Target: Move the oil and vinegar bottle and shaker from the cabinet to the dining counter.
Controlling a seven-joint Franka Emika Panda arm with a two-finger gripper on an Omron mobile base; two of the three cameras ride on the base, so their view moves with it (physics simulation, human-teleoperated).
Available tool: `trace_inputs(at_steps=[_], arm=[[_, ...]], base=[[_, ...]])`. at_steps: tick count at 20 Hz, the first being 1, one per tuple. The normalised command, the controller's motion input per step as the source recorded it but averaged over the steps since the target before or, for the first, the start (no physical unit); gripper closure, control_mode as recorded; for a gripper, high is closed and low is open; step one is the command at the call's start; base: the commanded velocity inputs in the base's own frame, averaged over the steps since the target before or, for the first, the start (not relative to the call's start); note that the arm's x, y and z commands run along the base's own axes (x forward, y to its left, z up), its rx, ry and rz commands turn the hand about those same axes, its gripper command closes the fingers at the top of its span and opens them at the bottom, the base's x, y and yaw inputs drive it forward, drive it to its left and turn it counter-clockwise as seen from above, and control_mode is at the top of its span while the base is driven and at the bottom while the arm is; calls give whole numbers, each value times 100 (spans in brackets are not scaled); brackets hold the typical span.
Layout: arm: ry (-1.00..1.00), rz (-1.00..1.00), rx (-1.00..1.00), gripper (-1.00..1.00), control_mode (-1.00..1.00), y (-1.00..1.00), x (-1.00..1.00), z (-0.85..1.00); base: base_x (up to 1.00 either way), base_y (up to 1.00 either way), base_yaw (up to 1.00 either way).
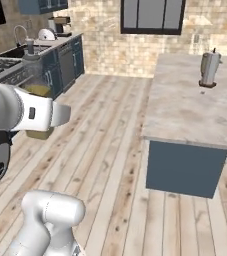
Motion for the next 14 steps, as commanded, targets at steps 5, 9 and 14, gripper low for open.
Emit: trace_inputs(at_steps=[5,9,14], arm=[[0,0,0,100,100,0,0,0],[0,0,0,100,100,0,0,0],[0,0,0,100,100,0,0,0]], base=[[21,-78,0],[20,-78,0],[21,-77,0]])
